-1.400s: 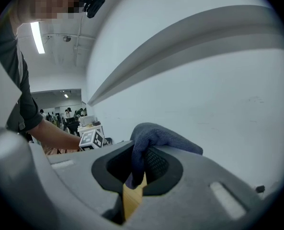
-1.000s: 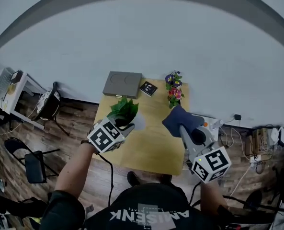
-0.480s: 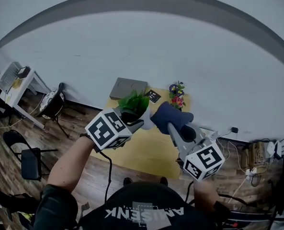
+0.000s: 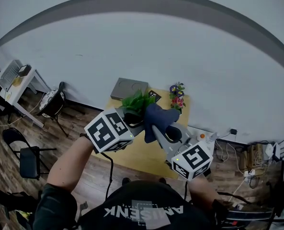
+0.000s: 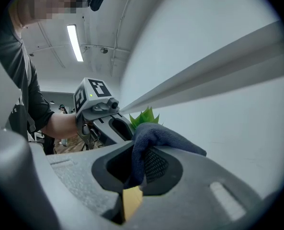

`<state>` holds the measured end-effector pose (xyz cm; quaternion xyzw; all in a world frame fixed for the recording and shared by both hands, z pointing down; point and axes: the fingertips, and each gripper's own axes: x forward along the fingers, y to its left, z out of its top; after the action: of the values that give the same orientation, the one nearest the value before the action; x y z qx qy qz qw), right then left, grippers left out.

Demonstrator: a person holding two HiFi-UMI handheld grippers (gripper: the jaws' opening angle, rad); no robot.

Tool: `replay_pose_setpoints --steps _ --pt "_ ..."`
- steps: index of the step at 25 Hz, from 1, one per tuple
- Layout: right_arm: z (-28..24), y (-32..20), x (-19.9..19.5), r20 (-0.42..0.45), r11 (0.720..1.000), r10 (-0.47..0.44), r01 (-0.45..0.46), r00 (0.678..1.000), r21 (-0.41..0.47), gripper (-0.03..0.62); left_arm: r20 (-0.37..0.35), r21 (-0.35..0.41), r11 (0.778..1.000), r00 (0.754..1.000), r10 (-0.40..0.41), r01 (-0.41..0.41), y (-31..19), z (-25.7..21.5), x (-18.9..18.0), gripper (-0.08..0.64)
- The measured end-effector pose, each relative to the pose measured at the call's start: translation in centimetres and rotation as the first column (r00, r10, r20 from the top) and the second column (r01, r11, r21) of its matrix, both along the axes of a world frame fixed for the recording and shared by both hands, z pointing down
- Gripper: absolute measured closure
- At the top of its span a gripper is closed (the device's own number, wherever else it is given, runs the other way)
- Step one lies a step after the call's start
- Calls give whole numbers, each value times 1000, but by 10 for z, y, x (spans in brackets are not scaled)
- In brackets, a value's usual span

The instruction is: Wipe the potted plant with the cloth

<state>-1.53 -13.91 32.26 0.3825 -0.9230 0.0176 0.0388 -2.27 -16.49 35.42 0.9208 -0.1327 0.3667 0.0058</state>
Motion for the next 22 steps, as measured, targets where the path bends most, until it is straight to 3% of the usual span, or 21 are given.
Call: replay_pose_setpoints --steps 22 --pt "67 -10 32 -10 990 54 -55 998 -128 565 -126 21 1000 992 3 0 6 -25 -5 537"
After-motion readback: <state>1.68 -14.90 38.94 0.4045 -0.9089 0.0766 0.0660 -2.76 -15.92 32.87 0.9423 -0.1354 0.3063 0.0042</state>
